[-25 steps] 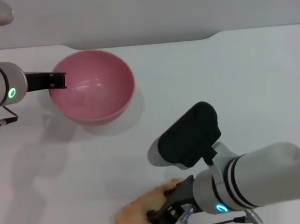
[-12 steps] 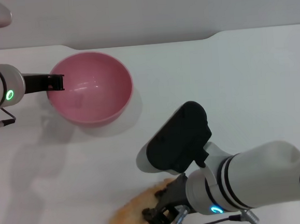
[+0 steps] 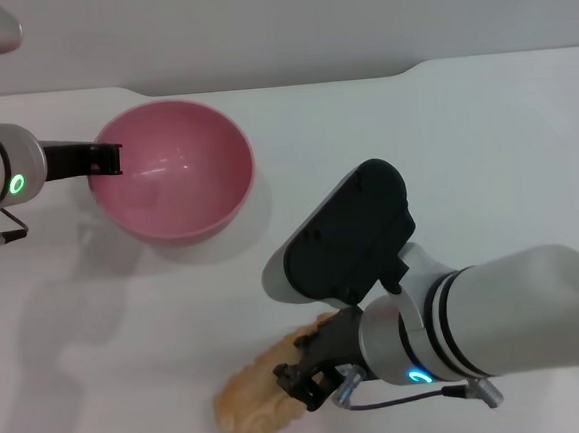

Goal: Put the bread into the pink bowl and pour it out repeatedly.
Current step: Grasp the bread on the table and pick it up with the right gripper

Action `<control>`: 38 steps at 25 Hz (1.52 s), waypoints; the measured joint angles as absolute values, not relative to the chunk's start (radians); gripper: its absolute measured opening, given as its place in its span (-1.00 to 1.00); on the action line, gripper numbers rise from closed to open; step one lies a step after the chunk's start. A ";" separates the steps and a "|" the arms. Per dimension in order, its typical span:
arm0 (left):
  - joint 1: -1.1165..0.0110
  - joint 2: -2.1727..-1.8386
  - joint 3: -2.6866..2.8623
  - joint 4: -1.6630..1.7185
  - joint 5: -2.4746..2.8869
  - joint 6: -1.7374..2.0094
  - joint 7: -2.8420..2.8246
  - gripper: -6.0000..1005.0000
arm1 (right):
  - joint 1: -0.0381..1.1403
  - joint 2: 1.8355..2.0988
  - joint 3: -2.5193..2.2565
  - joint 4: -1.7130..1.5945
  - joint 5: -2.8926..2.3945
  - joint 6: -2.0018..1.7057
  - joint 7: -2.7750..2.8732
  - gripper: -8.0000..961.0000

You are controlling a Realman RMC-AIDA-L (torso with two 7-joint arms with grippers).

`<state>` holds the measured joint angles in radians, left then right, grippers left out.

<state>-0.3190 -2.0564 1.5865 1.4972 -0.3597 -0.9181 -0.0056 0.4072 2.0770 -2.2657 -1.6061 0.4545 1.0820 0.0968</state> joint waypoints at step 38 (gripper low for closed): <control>-0.329 -2.056 1.596 1.451 -0.362 -0.911 0.005 -0.89 | 0.382 2.081 -2.210 -1.739 0.316 1.193 0.151 -0.29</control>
